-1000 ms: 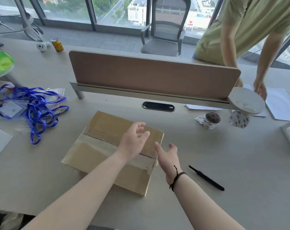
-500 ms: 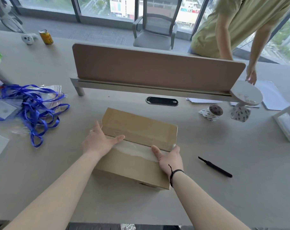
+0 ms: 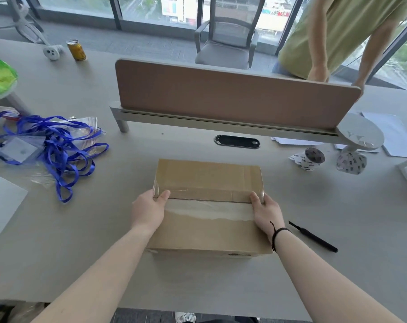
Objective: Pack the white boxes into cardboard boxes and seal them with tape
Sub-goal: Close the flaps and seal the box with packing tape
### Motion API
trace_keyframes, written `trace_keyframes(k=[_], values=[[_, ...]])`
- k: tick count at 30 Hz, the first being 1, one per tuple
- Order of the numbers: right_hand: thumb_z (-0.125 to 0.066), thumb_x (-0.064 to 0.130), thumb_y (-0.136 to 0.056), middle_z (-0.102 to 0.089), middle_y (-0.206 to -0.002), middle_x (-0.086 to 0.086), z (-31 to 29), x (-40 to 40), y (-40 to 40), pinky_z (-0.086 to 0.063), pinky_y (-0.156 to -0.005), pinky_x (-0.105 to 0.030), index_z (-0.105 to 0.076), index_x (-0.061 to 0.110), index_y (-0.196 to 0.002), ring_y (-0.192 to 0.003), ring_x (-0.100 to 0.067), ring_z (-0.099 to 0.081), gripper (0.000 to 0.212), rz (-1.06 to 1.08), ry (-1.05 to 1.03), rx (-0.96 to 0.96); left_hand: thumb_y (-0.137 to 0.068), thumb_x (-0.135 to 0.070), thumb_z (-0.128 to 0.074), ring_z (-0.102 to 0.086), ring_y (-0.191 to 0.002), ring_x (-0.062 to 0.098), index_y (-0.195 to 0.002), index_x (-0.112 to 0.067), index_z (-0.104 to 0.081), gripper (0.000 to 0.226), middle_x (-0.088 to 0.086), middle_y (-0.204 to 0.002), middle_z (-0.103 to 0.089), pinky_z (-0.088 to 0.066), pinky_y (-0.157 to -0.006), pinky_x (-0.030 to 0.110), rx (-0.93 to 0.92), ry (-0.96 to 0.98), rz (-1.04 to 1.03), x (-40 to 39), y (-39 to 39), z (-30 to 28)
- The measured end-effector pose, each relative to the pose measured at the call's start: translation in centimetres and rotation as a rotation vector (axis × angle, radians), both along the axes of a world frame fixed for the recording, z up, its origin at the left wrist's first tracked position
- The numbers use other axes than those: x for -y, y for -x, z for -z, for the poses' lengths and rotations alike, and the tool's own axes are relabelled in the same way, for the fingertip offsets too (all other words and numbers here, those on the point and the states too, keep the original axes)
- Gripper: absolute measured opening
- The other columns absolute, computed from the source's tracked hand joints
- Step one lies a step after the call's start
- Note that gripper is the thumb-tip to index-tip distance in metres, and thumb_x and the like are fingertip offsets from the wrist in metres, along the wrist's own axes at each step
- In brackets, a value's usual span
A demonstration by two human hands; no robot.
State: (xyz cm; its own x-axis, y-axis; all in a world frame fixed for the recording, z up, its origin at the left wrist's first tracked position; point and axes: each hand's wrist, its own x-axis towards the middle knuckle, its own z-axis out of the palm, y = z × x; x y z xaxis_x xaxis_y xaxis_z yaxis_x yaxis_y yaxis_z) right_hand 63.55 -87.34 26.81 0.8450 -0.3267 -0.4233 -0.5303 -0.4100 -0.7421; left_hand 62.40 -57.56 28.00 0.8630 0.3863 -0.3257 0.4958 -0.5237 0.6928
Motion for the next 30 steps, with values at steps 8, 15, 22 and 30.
trace_keyframes(k=[8,15,22,30], values=[[-0.040,0.050,-0.104,-0.070,-0.097,0.000,0.1,0.2,0.0,-0.048,-0.092,-0.038,-0.069,0.021,-0.106,-0.102,-0.029,-0.064,0.042,0.047,0.021,-0.012,-0.104,-0.020,-0.055,-0.049,-0.131,0.010,-0.139,-0.004,-0.057,0.039,0.001,-0.144,-0.057,-0.032,-0.109,0.020,0.052,0.485,-0.266,0.0,0.3,0.0],[-0.022,0.063,-0.101,-0.064,-0.091,-0.005,-2.1,-0.2,0.2,-0.045,-0.080,-0.038,-0.061,0.020,-0.088,-0.090,-0.032,-0.059,0.059,-0.055,0.479,-0.215,-0.101,-0.023,-0.060,-0.051,-0.133,0.011,-0.136,-0.007,-0.062,0.038,0.001,-0.143,-0.059,-0.035,-0.117,0.029,0.065,0.512,-0.313,0.0,0.5,0.1],[-0.039,0.058,-0.101,-0.060,-0.075,-0.006,-1.5,0.8,1.0,-0.043,-0.069,-0.035,-0.051,0.014,-0.066,-0.076,-0.029,-0.056,0.057,-0.097,0.265,-0.194,-0.104,-0.040,-0.049,-0.052,-0.120,0.017,-0.138,-0.014,-0.060,0.045,0.000,-0.141,-0.059,-0.034,-0.095,0.024,-0.013,0.393,-0.211,0.2,1.7,-0.3],[-0.036,0.061,-0.100,-0.065,-0.084,-0.005,-2.6,0.3,1.4,-0.038,-0.063,-0.031,-0.056,0.017,-0.072,-0.084,-0.031,-0.061,0.056,-0.078,0.399,-0.226,-0.106,-0.037,-0.044,-0.050,-0.102,0.021,-0.114,-0.018,-0.072,0.035,-0.011,-0.091,-0.059,-0.034,-0.088,0.025,-0.037,0.326,-0.170,-0.1,1.4,-0.5]])
